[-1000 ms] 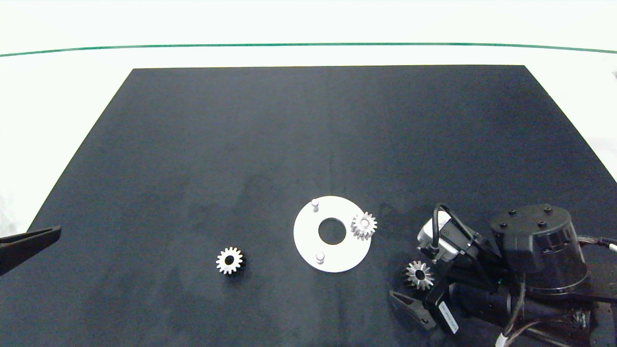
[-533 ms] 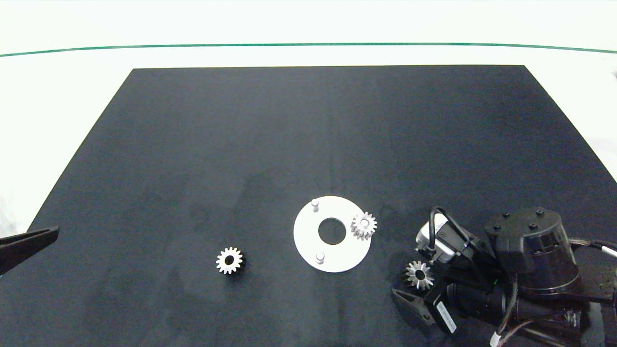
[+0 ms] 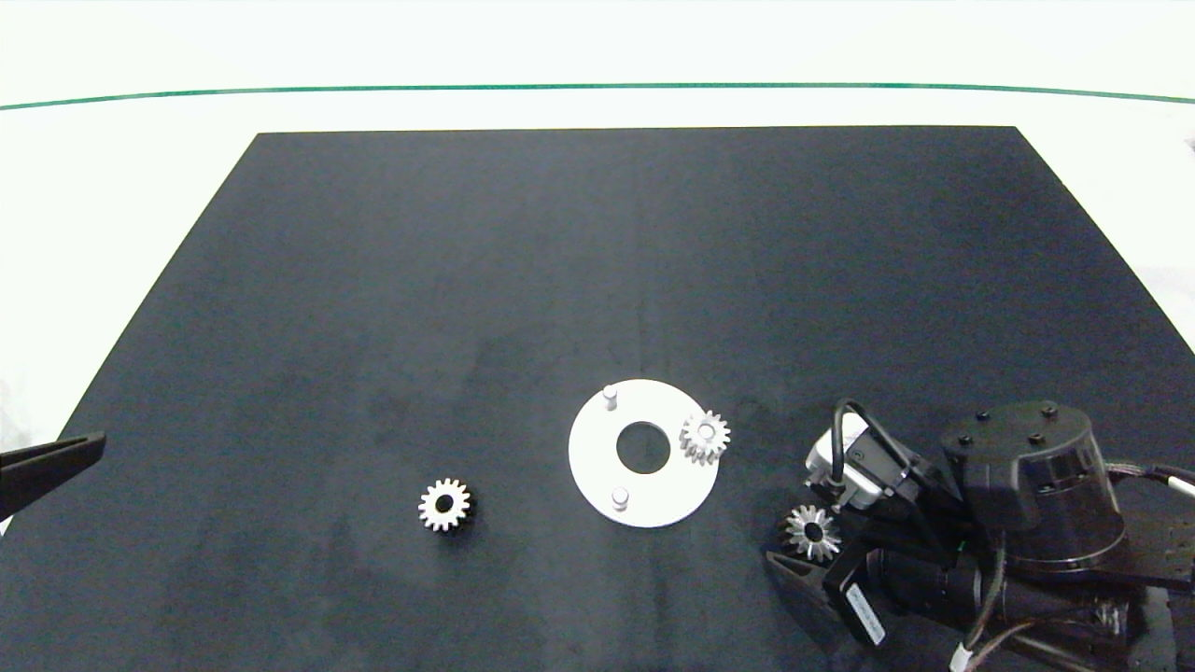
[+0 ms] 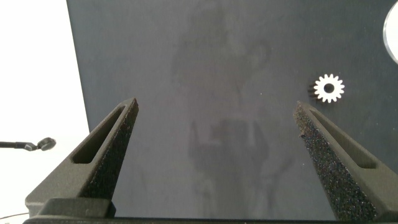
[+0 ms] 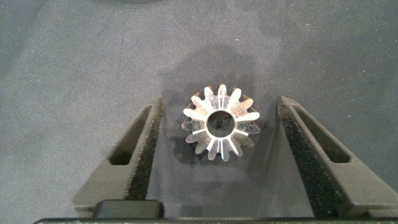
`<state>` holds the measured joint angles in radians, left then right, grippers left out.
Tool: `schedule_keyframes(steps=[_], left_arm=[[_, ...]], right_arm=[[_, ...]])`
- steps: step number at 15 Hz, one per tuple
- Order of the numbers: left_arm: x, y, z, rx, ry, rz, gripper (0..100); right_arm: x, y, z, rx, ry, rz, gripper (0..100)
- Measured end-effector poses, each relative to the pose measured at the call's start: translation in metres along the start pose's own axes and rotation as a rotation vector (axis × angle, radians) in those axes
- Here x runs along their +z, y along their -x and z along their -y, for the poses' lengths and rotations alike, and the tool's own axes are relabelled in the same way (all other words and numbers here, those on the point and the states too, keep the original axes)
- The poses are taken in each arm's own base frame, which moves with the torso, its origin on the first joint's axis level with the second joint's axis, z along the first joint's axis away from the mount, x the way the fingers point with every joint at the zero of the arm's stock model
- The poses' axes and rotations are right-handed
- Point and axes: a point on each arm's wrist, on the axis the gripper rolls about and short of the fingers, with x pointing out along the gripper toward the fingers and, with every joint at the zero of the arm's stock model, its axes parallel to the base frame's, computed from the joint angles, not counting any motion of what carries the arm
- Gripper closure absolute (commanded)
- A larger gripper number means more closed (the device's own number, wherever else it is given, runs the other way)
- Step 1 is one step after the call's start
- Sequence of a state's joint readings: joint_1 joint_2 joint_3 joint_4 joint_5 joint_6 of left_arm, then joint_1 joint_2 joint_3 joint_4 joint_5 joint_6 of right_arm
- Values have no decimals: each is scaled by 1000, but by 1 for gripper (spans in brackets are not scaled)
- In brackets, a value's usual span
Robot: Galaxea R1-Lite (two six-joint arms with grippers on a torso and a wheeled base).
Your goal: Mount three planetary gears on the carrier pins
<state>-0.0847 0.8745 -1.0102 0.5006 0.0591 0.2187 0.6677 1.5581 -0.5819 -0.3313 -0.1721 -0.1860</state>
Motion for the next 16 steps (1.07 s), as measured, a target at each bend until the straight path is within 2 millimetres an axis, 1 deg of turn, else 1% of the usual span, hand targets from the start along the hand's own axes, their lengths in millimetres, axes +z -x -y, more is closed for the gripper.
schedule_keyframes(steps=[9, 13, 14, 16], left_arm=[[0, 4, 0, 1, 1, 16, 0], [0, 5, 0, 3, 1, 17, 0], [0, 5, 0, 2, 1, 16, 0], [0, 5, 0, 2, 1, 16, 0]], right_arm=[[-5, 2, -1, 2, 0, -11, 49], [-2, -1, -1, -6, -5, 34, 57], [-2, -1, -1, -5, -4, 34, 60], [-5, -1, -2, -2, -3, 28, 63]])
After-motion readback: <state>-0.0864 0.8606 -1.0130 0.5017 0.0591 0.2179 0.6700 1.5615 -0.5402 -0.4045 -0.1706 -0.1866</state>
